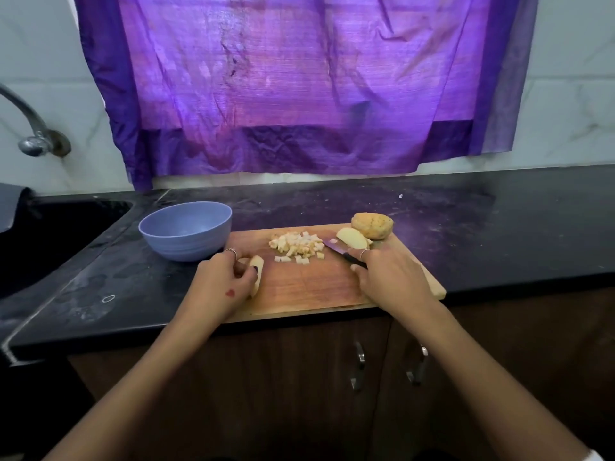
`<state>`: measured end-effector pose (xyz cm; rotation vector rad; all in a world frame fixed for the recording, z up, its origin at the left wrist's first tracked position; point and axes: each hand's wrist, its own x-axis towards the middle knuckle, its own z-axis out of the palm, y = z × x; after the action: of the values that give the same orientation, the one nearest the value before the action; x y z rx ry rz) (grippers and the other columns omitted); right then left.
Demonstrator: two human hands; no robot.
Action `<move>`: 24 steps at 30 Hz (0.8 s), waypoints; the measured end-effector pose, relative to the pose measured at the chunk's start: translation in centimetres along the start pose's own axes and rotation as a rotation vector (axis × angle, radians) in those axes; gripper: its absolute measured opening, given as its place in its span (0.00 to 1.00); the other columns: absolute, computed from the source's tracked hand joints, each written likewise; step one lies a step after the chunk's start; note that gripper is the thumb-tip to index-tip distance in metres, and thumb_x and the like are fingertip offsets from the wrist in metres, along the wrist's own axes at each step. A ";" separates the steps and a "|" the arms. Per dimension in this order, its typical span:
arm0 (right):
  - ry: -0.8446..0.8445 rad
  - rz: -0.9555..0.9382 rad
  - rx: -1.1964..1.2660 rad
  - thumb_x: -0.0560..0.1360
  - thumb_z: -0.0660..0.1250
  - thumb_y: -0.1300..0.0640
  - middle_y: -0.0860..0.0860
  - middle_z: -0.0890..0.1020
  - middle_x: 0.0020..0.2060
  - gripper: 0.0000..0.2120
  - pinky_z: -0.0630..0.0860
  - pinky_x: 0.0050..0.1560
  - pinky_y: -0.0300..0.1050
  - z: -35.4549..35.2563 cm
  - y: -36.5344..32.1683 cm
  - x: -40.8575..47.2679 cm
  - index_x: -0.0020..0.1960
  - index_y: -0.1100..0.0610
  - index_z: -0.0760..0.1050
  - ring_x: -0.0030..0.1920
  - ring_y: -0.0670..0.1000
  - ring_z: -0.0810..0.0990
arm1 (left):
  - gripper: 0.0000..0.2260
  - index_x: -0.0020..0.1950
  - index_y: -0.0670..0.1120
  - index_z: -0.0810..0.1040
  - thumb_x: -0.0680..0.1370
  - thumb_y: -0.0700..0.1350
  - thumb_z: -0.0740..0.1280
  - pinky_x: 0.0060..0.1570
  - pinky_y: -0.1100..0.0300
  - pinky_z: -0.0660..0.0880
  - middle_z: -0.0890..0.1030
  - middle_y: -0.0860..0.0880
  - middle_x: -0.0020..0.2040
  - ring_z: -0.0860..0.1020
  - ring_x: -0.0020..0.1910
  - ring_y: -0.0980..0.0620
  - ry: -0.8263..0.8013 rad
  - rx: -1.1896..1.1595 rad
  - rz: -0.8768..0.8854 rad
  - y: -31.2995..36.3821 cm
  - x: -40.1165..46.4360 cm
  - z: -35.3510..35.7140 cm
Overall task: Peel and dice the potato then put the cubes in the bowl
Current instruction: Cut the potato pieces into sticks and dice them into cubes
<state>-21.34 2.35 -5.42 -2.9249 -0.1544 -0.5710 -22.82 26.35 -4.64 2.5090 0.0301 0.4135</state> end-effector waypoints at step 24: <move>-0.281 0.404 1.242 0.83 0.52 0.60 0.54 0.76 0.34 0.08 0.60 0.19 0.38 -3.1 -4.7 -2.8 0.61 0.58 0.66 0.25 0.48 0.67 | 0.22 0.66 0.52 0.75 0.76 0.60 0.66 0.62 0.52 0.69 0.79 0.51 0.61 0.75 0.61 0.50 -0.056 0.216 0.086 -0.2 -1.5 0.7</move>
<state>-25.62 6.22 -3.05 -1.7158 0.0503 0.0503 -24.00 25.98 -5.71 2.7414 -0.0586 0.3928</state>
